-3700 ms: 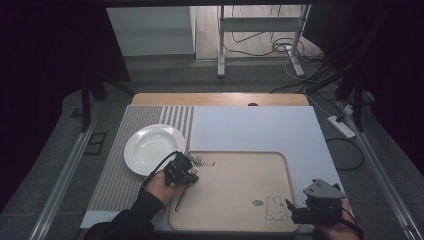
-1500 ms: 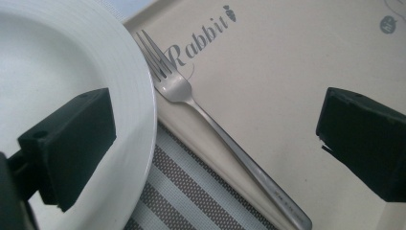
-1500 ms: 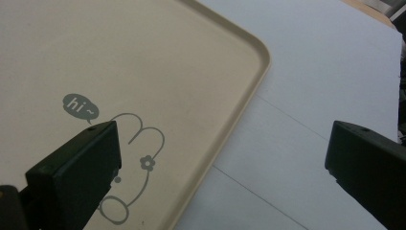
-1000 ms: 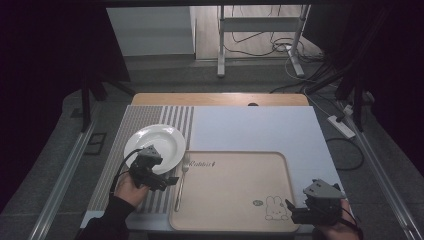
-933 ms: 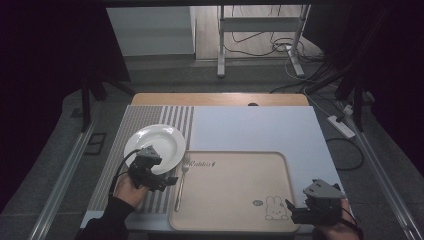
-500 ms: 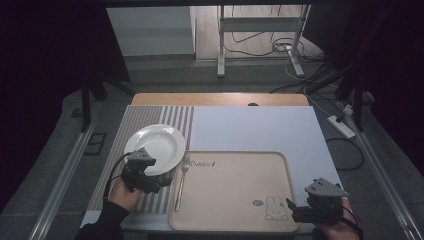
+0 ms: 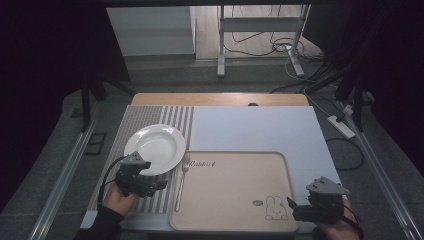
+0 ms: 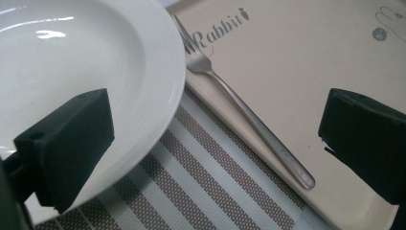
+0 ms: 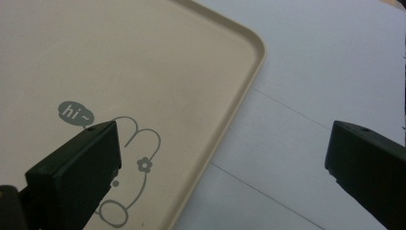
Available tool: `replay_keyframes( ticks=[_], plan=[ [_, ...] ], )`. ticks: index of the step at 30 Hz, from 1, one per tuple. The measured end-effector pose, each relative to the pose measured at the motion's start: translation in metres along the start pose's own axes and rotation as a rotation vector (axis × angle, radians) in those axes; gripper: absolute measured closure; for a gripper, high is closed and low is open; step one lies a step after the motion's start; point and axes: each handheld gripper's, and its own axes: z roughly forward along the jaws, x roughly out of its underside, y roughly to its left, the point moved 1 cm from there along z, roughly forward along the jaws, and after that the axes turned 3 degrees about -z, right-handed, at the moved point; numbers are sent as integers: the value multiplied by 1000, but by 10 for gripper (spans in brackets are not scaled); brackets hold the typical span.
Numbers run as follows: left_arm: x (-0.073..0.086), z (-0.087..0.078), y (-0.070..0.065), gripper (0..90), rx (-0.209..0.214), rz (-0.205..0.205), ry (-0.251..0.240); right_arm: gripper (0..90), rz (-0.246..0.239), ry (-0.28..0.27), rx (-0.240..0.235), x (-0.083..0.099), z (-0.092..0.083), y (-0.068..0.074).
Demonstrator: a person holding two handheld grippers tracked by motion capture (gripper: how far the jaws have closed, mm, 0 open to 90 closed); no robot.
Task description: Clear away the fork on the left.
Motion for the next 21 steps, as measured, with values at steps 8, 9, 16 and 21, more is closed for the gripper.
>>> replay_keyframes(
  ticks=[8, 9, 16, 21],
  plan=[
    [11, -8, 1, 0, 5, -29, -7, 0, 16, -3, -17, 0, 0, -2],
    [12, -9, 1, 0, 5, -34, -6, 0, 18, -4, -21, 0, 0, -2],
    [23, -14, 0, 0, 9, -49, 5, 0, 19, 5, -31, 0, 1, -2],
    [29, -19, -2, 0, 4, -51, 13, 0, 34, 5, -40, 0, 1, -4]
  ],
)
